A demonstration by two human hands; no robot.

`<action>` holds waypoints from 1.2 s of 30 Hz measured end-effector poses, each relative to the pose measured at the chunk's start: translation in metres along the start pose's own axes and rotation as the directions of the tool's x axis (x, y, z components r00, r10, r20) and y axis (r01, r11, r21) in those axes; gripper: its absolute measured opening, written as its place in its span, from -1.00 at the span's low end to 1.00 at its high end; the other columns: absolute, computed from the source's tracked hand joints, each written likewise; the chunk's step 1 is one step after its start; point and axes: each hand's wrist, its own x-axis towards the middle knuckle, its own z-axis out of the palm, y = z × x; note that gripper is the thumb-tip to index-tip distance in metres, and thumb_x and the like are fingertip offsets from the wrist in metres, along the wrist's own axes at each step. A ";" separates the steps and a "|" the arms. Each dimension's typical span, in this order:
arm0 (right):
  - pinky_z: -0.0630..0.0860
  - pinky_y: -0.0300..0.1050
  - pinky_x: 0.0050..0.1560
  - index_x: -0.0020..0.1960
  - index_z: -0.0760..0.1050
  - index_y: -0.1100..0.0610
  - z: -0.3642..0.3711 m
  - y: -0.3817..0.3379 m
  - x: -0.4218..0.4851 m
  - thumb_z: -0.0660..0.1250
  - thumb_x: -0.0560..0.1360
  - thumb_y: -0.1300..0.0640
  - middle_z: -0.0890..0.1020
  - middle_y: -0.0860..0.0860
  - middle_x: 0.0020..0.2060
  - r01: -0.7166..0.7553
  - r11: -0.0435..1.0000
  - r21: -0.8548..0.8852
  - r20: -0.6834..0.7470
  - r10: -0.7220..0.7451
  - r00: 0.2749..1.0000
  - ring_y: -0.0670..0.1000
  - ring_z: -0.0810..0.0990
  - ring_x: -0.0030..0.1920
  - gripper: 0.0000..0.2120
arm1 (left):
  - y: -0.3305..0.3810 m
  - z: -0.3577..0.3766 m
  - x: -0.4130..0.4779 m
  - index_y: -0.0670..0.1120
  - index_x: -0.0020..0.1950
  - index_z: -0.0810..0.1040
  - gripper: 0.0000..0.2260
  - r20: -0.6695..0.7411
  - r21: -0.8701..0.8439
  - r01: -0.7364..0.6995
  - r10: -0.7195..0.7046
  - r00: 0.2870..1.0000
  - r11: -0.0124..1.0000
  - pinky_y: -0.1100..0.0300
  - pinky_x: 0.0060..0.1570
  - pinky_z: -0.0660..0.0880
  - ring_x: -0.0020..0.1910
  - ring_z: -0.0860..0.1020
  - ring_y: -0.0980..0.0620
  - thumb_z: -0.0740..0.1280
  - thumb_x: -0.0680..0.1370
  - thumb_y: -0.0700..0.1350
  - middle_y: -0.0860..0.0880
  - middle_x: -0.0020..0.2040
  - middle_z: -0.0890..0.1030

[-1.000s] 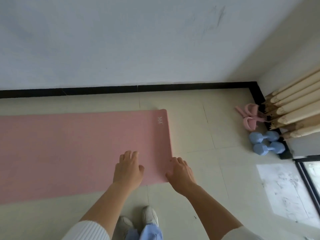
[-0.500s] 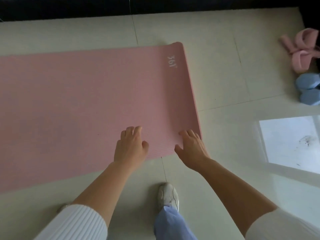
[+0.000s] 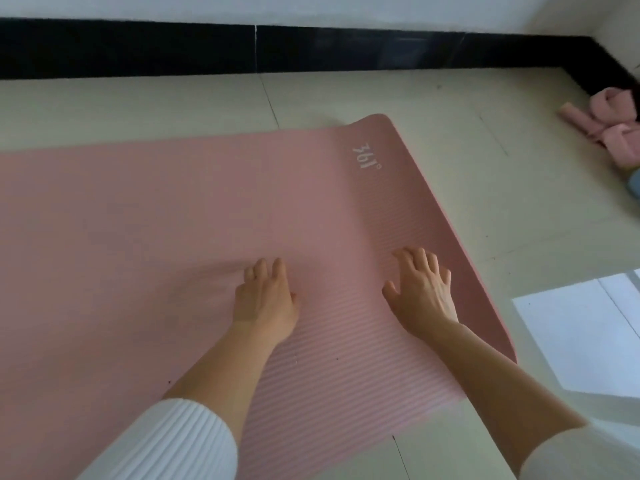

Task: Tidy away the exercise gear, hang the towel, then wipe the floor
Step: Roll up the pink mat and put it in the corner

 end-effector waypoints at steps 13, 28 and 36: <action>0.11 0.11 0.39 0.50 0.06 0.15 -0.022 0.041 0.032 0.24 0.50 0.02 0.19 0.08 0.46 -0.370 0.922 0.116 -0.062 0.378 0.924 0.09 0.14 0.44 -0.34 | -0.022 0.030 -0.004 -0.08 0.56 -0.03 -0.37 0.083 0.081 -0.216 0.210 0.974 0.973 -0.02 0.45 0.02 0.54 -0.12 -0.07 0.17 0.58 0.06 0.03 0.57 -0.12; 0.56 -0.09 -0.17 0.03 0.56 0.12 -0.026 0.030 0.062 0.47 0.41 0.11 0.64 0.04 -0.28 -0.320 0.648 0.691 0.130 0.324 0.937 0.00 0.59 -0.30 -0.78 | -0.007 0.014 -0.001 0.10 0.54 -0.15 -0.25 0.084 0.118 -0.268 0.260 0.962 0.956 0.01 0.39 0.18 0.49 0.05 -0.12 0.25 0.50 0.06 -0.06 0.52 0.05; 0.42 -0.03 0.13 0.34 0.34 0.12 -0.011 0.045 0.063 0.60 0.25 -0.03 0.35 0.09 0.26 -0.489 0.657 0.574 0.202 0.465 0.862 0.11 0.46 0.15 -0.23 | -0.011 0.017 -0.004 0.04 0.55 -0.13 -0.30 0.102 0.098 -0.264 0.254 0.962 0.960 0.03 0.44 0.09 0.52 -0.03 -0.08 0.22 0.54 0.05 -0.01 0.54 -0.01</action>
